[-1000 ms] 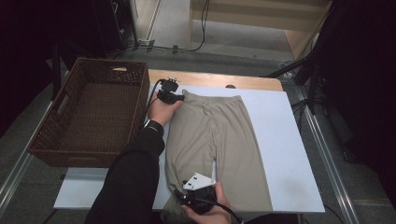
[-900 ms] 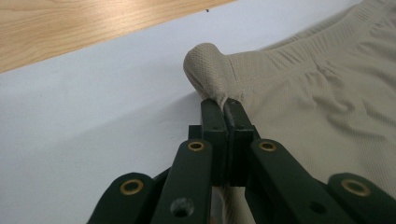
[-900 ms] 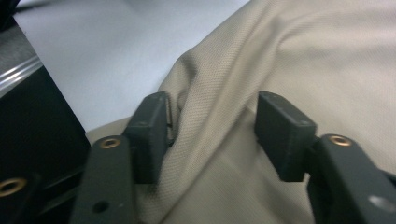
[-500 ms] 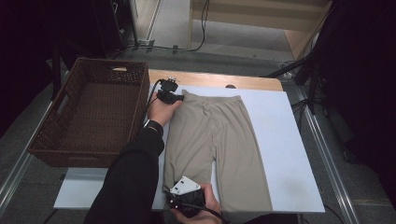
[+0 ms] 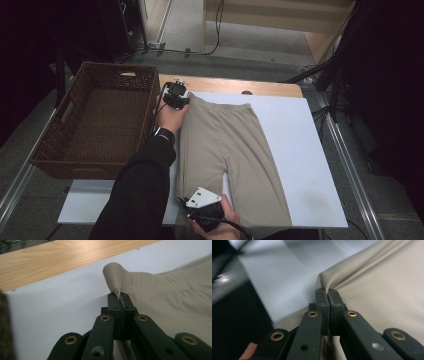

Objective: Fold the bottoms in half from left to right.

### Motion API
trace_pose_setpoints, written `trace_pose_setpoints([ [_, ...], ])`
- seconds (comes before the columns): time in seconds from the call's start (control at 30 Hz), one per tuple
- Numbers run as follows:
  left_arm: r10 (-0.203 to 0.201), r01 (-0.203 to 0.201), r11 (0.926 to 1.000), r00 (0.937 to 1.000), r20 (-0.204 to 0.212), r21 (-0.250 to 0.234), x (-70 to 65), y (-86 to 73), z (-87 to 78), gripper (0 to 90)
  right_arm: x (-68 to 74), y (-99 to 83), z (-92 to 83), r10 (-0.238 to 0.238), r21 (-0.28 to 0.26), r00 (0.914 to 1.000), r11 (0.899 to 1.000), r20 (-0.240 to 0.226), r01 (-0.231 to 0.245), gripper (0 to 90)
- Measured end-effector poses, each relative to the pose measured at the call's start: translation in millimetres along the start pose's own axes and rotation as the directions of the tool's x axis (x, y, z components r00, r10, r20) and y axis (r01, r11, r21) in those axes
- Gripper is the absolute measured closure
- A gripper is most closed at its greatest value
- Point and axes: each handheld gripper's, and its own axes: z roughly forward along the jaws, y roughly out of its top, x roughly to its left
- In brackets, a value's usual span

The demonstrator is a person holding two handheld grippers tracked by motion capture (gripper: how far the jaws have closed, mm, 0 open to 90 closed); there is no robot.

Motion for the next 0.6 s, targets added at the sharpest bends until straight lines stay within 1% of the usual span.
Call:
trace_pose_setpoints([
  [0.03, -0.007, 0.007, 1.0, 0.9999, -0.01, 0.004, 1.2, -0.4, 0.1, 89.9, 0.1, 3.6, -0.8, -0.007, -0.011, 0.9996, 1.0, -0.026, 0.006, 87.0],
  [0.07, -0.014, 0.014, 0.9999, 0.9998, -0.017, 0.007, 2.0, -0.8, 0.4, 89.9, 0.2, 7.2, -2.0, -0.032, -0.017, 0.9979, 0.999, -0.056, 0.031, 87.0],
  [0.1, -0.019, 0.019, 0.9998, 0.9994, -0.03, 0.012, 3.3, -1.6, 0.6, 89.9, 1.7, 9.9, -2.5, -0.034, -0.033, 0.9968, 0.999, -0.073, 0.031, 87.0],
  [0.13, -0.024, 0.025, 0.9996, 0.9992, -0.032, 0.014, 3.8, -2.1, 0.6, 89.9, 3.6, 14.0, -4.2, -0.043, -0.059, 0.9945, 0.998, -0.095, 0.038, 87.0],
  [0.17, -0.034, 0.034, 0.9994, 0.9991, -0.024, 0.007, 4.2, -3.0, 0.9, 89.8, 4.9, 15.8, -5.3, -0.046, -0.068, 0.9939, 0.997, -0.101, 0.039, 87.0],
  [0.23, -0.031, 0.031, 0.9995, 0.9995, -0.006, 0.004, 4.4, -3.3, -0.3, 89.8, 5.7, 16.4, -10.4, -0.057, -0.076, 0.9949, 0.996, -0.083, 0.05, 86.9],
  [0.3, -0.036, 0.037, 0.9992, 0.9991, 0.023, -0.016, 4.2, -2.4, -3.3, 89.7, 2.5, 11.5, -17.2, -0.054, -0.079, 0.9966, 0.996, -0.062, 0.049, 86.9],
  [0.33, -0.04, 0.041, 0.999, 0.9987, 0.032, -0.02, 3.5, -1.8, -4.8, 89.7, 0.2, 8.2, -21.7, -0.046, -0.08, 0.9977, 0.996, -0.05, 0.042, 86.8],
  [0.37, -0.042, 0.044, 0.9984, 0.9976, 0.054, -0.035, 1.7, -1.0, -6.6, 89.7, -1.4, 5.7, -25.5, -0.041, -0.081, 0.9982, 0.996, -0.043, 0.038, 86.8],
  [0.43, -0.038, 0.044, 0.9972, 0.9945, 0.098, -0.06, -1.8, 0.2, -9.7, 89.6, -6.1, -2.7, -37.6, -0.031, -0.086, 0.9995, 0.996, -0.009, 0.031, 86.8],
  [0.47, -0.025, 0.034, 0.9967, 0.9931, 0.115, -0.073, -5.4, 1.3, -12.4, 89.5, -7.8, -5.6, -41.6, -0.035, -0.085, 0.9994, 0.996, 0.0, 0.035, 86.7],
  [0.5, -0.017, 0.027, 0.9964, 0.9923, 0.123, -0.081, -7.9, 2.0, -13.5, 89.5, -10.8, -10.5, -48.1, -0.037, -0.089, 0.9991, 0.995, 0.018, 0.038, 86.7],
  [0.57, 0.003, 0.015, 0.9938, 0.9873, 0.159, -0.11, -15.8, 3.9, -16.7, 89.6, -15.0, -17.8, -58.4, -0.023, -0.094, 0.9989, 0.995, 0.04, 0.027, 86.7],
  [0.6, 0.012, 0.008, 0.9928, 0.9858, 0.167, -0.119, -18.9, 4.9, -17.9, 89.5, -17.0, -21.0, -63.5, -0.024, -0.096, 0.9981, 0.995, 0.058, 0.029, 86.7],
])
